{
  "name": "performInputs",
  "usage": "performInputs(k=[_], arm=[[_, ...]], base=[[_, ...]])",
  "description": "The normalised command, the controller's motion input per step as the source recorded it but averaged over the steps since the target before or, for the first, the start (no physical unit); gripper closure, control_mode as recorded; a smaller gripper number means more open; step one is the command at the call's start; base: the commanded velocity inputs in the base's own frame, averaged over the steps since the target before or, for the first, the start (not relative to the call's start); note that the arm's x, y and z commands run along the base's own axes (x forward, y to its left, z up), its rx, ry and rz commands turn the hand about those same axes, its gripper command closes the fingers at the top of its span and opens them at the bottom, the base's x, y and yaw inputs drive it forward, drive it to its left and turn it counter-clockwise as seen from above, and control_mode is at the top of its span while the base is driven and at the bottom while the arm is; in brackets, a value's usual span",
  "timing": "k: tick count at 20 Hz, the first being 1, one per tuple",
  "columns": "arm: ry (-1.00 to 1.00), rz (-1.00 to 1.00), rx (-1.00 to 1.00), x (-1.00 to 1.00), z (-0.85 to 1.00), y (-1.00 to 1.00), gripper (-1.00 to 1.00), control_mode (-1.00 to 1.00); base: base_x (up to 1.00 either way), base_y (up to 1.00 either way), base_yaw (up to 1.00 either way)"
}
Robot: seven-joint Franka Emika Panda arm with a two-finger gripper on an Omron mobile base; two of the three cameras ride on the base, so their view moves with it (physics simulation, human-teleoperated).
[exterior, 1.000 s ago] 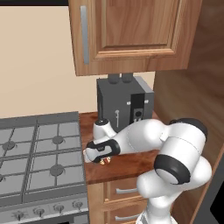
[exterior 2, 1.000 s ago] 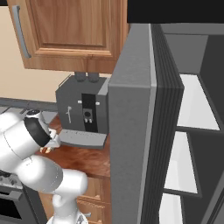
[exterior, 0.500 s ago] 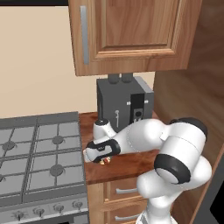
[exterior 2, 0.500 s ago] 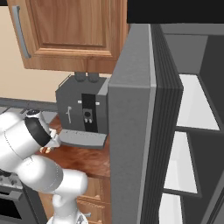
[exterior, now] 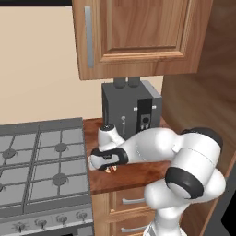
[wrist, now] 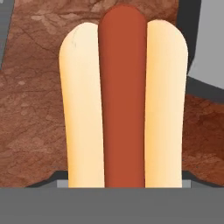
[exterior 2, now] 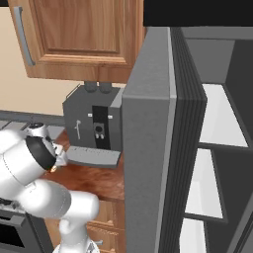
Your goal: Store the hot dog in the freezer for long-term storage. Close the freezer door after placing the cooked food.
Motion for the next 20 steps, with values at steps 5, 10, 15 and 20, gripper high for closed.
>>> performInputs(k=[5, 10, 15, 20], arm=[[-0.03, 0.0, -0.03, -0.55, 0.76, -0.12, 1.0, -1.0], [0.03, 0.0, -0.01, -0.62, 0.82, -0.23, 1.0, -1.0], [0.02, 0.0, -0.01, -0.64, 0.73, -0.38, 1.0, -1.0], [0.01, -0.02, 0.0, -0.41, 0.62, -0.5, 1.0, -1.0]], base=[[0.0, 0.0, 0.0], [0.0, 0.0, 0.0], [0.0, 0.0, 0.0], [0.0, 0.0, 0.0]])
